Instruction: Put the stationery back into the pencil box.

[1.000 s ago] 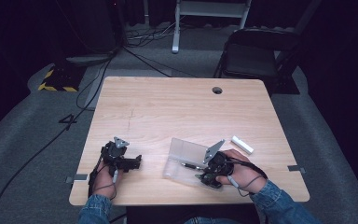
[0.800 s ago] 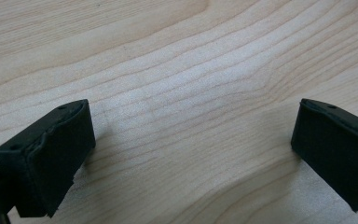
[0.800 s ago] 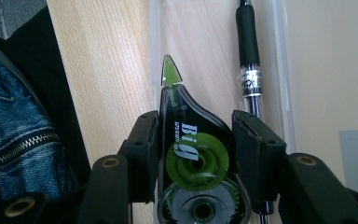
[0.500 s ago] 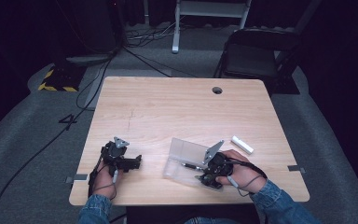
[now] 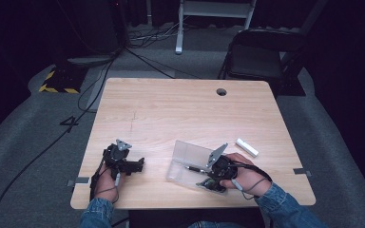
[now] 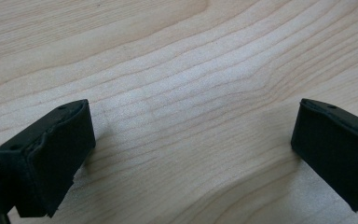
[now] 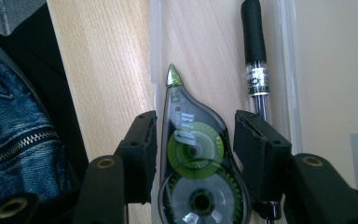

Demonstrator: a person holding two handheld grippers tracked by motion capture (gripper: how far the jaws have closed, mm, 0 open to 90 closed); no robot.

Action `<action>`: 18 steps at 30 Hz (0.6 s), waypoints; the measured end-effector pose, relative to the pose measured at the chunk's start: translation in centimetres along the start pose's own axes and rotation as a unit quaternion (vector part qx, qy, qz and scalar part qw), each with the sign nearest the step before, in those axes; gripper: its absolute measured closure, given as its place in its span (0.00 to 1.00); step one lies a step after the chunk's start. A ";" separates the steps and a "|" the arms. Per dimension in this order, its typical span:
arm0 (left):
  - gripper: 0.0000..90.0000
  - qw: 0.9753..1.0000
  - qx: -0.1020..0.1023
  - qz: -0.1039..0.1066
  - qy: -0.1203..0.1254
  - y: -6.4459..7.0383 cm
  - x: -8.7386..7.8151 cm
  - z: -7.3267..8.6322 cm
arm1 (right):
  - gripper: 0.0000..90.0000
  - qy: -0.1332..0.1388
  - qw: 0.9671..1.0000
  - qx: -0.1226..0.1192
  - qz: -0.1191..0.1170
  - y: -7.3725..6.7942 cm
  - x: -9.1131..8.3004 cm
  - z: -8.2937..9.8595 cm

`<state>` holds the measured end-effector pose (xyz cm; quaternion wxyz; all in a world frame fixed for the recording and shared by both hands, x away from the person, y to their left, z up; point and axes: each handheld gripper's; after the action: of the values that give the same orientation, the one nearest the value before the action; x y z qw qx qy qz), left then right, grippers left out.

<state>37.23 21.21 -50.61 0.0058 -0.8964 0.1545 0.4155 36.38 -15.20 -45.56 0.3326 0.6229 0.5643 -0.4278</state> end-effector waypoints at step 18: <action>0.00 1.000 0.000 0.000 0.000 0.0 0.0 0.0 | 0.56 0.051 0.998 0.011 0.033 0.2 -2.5 0.2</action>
<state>37.23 21.21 -50.61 0.0058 -0.8964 0.1545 0.4155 36.59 -16.44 -43.39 0.3104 0.6660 0.5548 -0.3903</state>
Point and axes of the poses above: each handheld gripper's, and its own axes: x roughly forward along the jaws, z roughly out of its underside, y roughly to its right, and after that the axes turned 8 degrees about -x, right-handed
